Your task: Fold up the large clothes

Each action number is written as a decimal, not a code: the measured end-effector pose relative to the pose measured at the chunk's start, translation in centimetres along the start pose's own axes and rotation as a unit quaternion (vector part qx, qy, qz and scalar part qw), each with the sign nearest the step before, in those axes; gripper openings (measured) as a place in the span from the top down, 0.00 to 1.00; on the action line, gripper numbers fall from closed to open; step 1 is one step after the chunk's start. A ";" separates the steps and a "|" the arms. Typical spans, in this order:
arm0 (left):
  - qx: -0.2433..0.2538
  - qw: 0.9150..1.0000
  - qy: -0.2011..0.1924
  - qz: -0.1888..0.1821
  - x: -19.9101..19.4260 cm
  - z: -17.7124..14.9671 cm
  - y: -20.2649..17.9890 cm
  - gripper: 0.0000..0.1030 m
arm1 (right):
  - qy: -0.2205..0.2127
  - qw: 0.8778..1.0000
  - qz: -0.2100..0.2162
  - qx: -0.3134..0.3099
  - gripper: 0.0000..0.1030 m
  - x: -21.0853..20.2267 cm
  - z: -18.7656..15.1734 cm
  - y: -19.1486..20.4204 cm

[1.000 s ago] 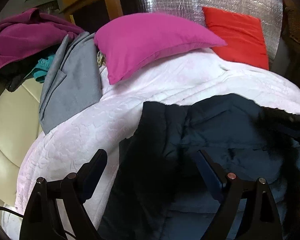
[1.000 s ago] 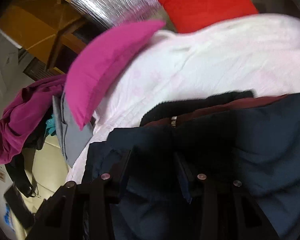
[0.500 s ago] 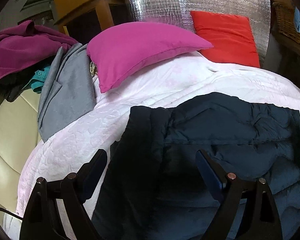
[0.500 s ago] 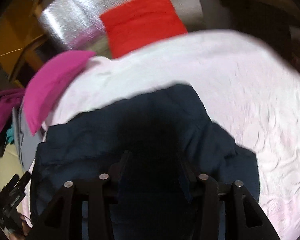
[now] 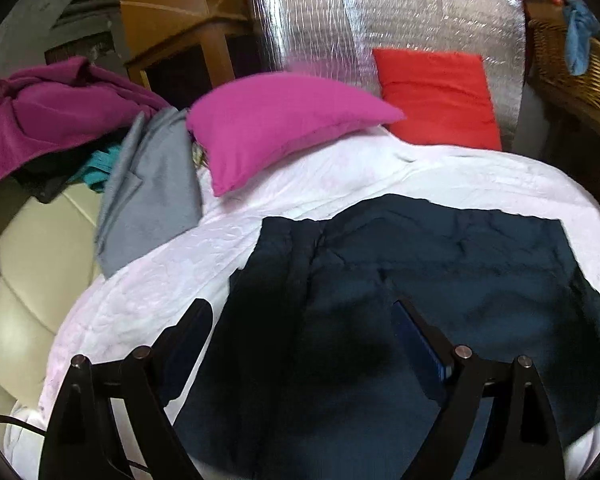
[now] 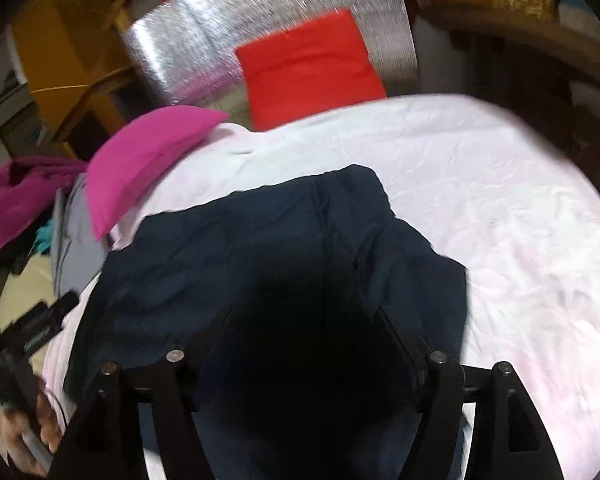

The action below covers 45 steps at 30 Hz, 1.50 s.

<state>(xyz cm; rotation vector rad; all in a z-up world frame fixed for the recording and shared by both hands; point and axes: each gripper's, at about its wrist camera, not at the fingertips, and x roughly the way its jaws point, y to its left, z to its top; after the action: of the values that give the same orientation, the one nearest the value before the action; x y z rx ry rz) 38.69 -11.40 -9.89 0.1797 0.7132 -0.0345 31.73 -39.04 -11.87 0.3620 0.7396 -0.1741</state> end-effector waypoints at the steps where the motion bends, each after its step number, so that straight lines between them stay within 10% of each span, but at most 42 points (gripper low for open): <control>1: -0.001 1.000 -0.002 0.003 -1.6 -0.8 0.1 0.12 | -0.007 1.000 0.000 -0.004 0.28 -1.3 -0.6 0.3; 10: 0.001 0.999 -0.027 0.019 -14.8 -6.3 2.5 0.12 | -0.068 0.997 -0.003 -0.021 0.20 -15.2 -7.6 3.2; 23: 0.013 0.983 -0.181 0.020 -35.2 -10.6 4.6 0.02 | -0.177 0.982 -0.022 -0.059 0.13 -32.3 -14.5 8.4; 45: -0.044 0.980 -0.194 0.010 -40.3 -15.6 9.2 0.01 | -0.211 0.975 -0.046 -0.060 0.12 -38.3 -20.1 12.4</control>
<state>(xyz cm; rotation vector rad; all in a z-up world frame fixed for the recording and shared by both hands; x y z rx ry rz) -1.05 -0.81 6.32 0.0909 0.3221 -0.0170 -5.28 -18.87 3.91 0.1656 0.3440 -0.2832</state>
